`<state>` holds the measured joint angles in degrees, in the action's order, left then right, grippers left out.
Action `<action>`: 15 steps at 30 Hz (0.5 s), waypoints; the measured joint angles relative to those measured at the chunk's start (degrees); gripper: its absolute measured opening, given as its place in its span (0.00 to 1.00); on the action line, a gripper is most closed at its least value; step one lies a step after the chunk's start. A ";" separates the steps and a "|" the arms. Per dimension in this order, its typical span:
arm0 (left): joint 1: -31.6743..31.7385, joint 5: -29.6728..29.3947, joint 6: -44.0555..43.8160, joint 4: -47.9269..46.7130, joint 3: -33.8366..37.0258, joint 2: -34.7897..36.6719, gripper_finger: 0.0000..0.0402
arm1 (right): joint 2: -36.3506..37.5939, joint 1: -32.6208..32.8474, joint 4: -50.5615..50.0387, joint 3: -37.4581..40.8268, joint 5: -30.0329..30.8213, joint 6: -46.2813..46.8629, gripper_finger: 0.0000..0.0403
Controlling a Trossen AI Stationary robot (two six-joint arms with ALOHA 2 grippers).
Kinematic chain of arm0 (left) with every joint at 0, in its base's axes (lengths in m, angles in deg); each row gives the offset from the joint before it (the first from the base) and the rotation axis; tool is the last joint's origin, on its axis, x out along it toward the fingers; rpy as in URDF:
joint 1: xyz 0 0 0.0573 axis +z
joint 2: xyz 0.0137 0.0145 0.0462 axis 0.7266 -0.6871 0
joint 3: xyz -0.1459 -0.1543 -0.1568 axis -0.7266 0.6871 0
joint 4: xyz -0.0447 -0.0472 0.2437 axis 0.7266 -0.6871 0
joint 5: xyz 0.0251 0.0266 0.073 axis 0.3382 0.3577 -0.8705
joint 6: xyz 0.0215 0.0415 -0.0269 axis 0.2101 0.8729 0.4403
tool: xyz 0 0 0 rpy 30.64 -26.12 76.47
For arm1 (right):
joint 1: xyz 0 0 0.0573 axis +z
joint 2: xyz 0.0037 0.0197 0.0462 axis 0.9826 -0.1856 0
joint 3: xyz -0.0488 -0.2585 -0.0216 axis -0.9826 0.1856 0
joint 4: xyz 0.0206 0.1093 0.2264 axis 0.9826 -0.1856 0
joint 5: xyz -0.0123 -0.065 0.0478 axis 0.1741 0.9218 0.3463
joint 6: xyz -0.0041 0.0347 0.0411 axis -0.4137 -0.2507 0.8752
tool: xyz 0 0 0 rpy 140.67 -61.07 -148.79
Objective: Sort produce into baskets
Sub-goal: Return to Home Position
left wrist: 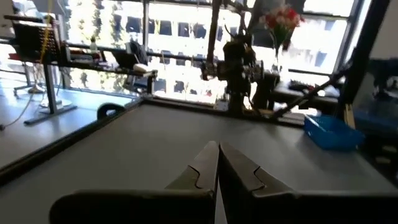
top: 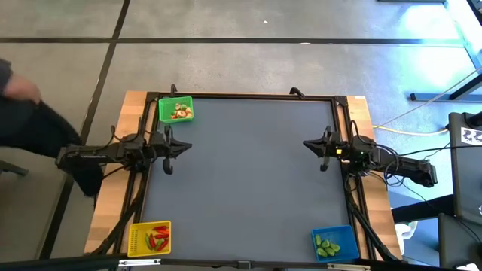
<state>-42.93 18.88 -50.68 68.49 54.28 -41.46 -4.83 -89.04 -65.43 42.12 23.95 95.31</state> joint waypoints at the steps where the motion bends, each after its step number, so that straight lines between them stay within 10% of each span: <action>1: 0.01 0.42 0.01 -2.18 0.02 1.63 0.02 | 0.00 -0.01 0.03 0.00 0.03 0.00 0.04; 15: 0.10 4.48 -0.15 -5.86 -0.06 4.74 0.02 | -0.02 0.00 -0.37 0.07 -1.15 1.16 0.04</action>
